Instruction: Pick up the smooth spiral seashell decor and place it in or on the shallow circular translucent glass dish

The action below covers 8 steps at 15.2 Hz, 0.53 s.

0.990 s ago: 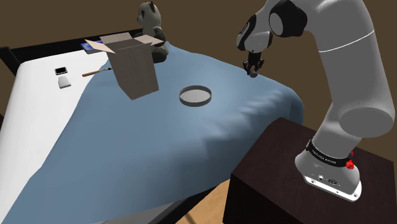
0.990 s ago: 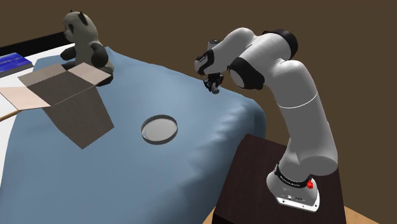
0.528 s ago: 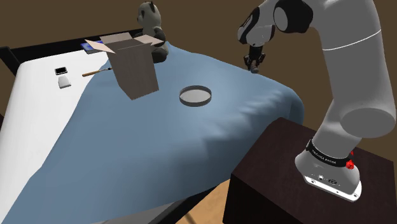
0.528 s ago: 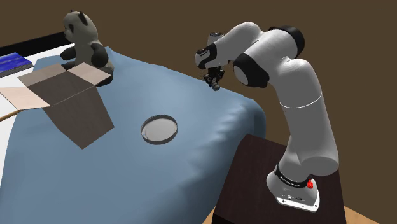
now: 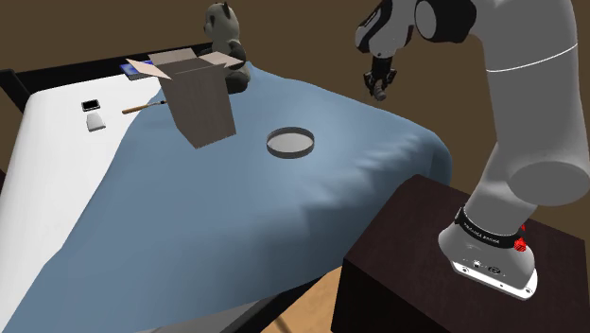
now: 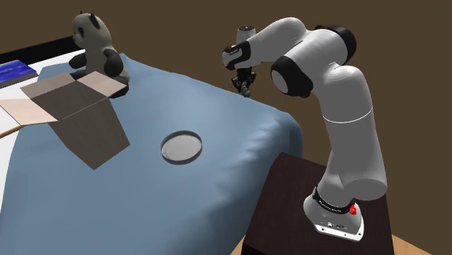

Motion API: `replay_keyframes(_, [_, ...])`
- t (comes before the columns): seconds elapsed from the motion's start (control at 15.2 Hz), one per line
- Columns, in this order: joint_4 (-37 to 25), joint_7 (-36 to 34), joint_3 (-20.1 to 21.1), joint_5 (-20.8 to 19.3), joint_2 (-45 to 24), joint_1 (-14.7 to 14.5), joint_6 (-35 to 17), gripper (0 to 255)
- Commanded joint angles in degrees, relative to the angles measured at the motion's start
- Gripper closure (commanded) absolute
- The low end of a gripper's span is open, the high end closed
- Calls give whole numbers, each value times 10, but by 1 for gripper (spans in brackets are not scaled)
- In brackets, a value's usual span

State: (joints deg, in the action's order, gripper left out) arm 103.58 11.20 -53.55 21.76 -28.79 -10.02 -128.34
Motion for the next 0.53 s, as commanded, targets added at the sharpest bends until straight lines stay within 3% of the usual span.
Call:
replay_keyframes(0.0, [-3, -2, -4, -5, 5, -2, 7, 255])
replay_keyframes(0.46, [65, -107, -36, -56, 56, -132, -13, 255])
